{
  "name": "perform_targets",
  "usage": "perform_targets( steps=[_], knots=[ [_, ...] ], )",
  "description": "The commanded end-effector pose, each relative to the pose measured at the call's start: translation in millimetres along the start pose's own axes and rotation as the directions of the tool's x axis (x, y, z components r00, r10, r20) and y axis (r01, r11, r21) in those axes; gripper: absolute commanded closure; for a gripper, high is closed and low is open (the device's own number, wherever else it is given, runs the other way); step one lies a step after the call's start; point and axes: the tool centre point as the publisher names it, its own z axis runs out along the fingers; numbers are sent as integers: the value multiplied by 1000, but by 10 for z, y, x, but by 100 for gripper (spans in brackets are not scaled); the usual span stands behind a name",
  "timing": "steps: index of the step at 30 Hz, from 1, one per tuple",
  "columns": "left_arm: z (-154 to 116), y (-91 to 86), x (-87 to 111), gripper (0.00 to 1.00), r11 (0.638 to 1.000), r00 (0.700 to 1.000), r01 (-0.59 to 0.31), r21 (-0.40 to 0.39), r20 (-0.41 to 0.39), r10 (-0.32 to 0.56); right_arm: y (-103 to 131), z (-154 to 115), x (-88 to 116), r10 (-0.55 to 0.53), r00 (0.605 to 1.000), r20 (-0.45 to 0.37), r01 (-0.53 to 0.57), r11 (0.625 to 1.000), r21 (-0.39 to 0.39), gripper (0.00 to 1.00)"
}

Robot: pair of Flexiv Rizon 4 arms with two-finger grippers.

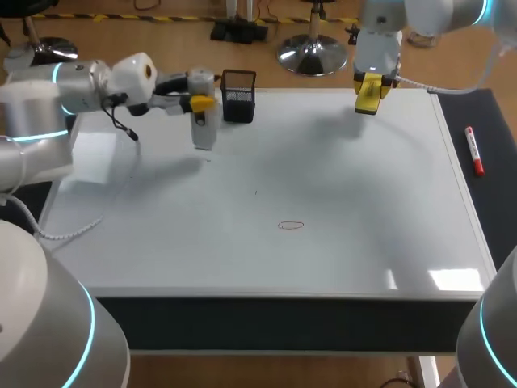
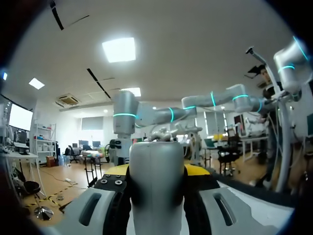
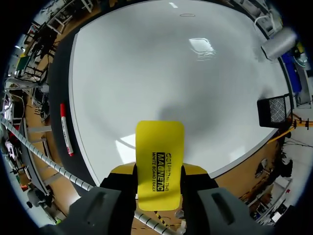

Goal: Pick up the inspection probe, press it on each red-marked spot on the whiteboard one by one, put down the probe, pick up the eraser, and wipe off all the red marks.

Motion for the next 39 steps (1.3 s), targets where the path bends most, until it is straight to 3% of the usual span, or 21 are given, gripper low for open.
perform_targets(
  steps=[1,9,17,28,39],
  knots=[
    [253,-25,303,100,1000,1000,-1,18,-13,1,-6,-19,5,-2,1000,-5,2,1000,0,100],
    [754,63,853,100,995,992,51,87,-124,-40,-6,-19,5,-2,1000,-5,2,1000,0,100],
    [1279,207,1232,100,989,972,91,113,-227,-64,-6,-19,5,-2,1000,-5,2,1000,0,100],
    [1673,476,1379,100,986,945,148,73,-305,-120,-6,-19,5,-2,1000,-5,2,1000,0,100],
    [1790,666,1485,100,982,935,183,38,-317,-162,-6,-19,5,-2,1000,-5,2,1000,0,100]
  ],
)
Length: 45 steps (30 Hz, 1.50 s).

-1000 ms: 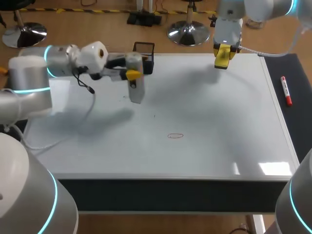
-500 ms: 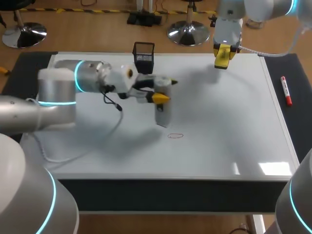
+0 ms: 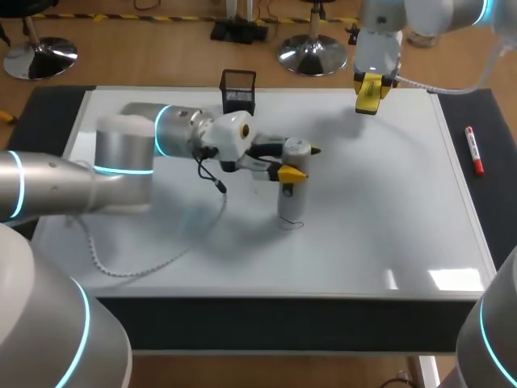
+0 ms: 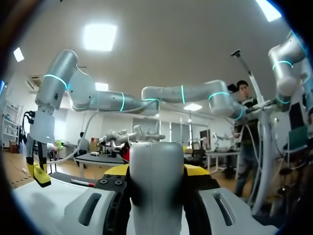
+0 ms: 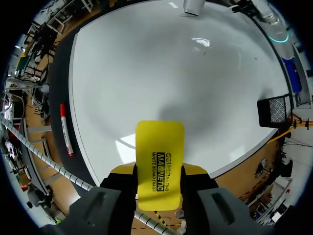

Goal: Pick up the inspection probe, press it on each red-marked spot on the whiteboard one by one, put down the probe, pick up the eraser, and wipe off all the red marks.

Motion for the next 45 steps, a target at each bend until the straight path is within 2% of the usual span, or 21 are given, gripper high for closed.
perform_targets(
  steps=[1,27,39,45],
  knots=[
    [45,78,1,100,1000,1000,12,0,-3,-12,-7,-18,5,-2,1000,-5,2,1000,0,100],
    [-129,260,-71,100,998,996,56,3,72,-56,-7,-18,5,-2,1000,-5,2,1000,0,100],
    [-94,221,-50,100,999,997,46,1,63,-46,-7,-18,5,-2,1000,-5,2,1000,0,100],
    [-100,41,-23,100,1000,998,8,7,58,-9,-7,-18,5,-2,1000,-5,2,1000,0,100]
  ],
)
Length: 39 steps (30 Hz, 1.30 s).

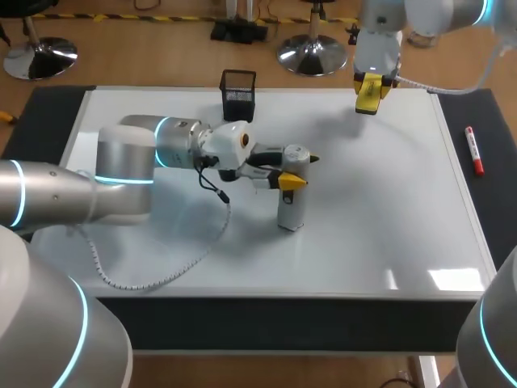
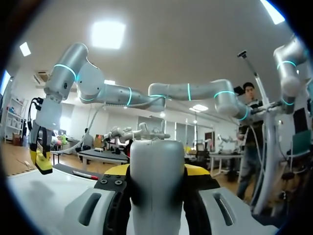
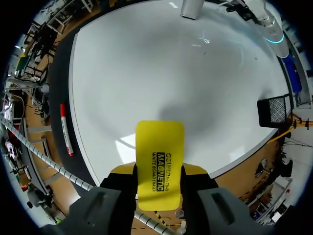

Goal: Pick up the inspection probe, press it on each red-marked spot on the whiteboard one by one, put down the probe, pick up the eraser, and wipe off all the red marks.

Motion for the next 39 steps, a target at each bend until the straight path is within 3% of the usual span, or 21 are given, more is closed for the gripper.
perform_targets(
  steps=[1,17,29,39],
  knots=[
    [-21,-139,34,100,1000,1000,-25,-4,6,25,-7,-18,4,-2,1000,-5,2,1000,0,100],
    [-651,-626,-193,100,992,977,-127,-24,170,130,-7,-18,4,-2,1000,-5,2,1000,0,100],
    [-1365,-827,-502,100,985,926,-170,-31,336,170,-7,-18,4,-2,1000,-5,2,1000,0,100],
    [-1776,-918,-734,100,983,896,-184,-18,408,175,-7,-18,4,-2,1000,-5,2,1000,0,100]
  ],
)
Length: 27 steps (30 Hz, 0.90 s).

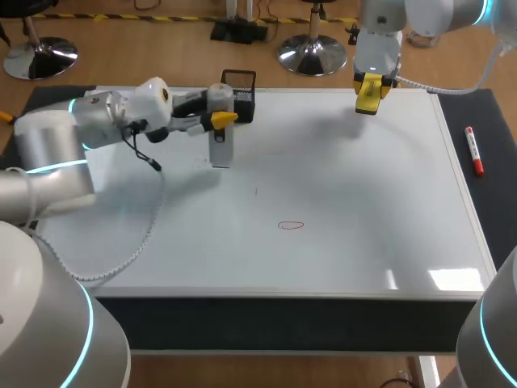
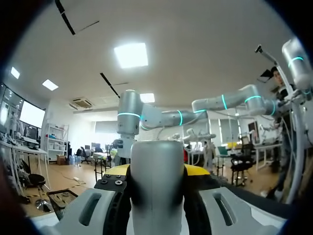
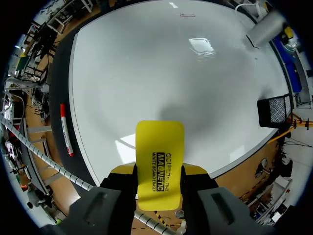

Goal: Pick up the inspection probe, press it on each red-marked spot on the whiteboard one by one, put down the probe, pick up the eraser, and wipe off all the red marks.

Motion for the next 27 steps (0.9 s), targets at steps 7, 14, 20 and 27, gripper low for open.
perform_targets(
  steps=[7,14,20,27],
  knots=[
    [-238,-20,-301,100,1000,1000,0,-2,29,0,-8,-18,5,-2,1000,-5,2,1000,0,100],
    [-298,-9,-431,100,1000,999,8,-22,46,-7,-8,-18,5,-2,1000,-5,2,1000,0,100],
    [-338,18,-499,100,1000,998,14,-19,62,-13,-8,-18,5,-2,1000,-5,2,1000,0,100],
    [-362,9,-527,100,1000,998,19,-15,62,-18,-8,-18,5,-2,1000,-5,2,1000,0,100]
  ],
)
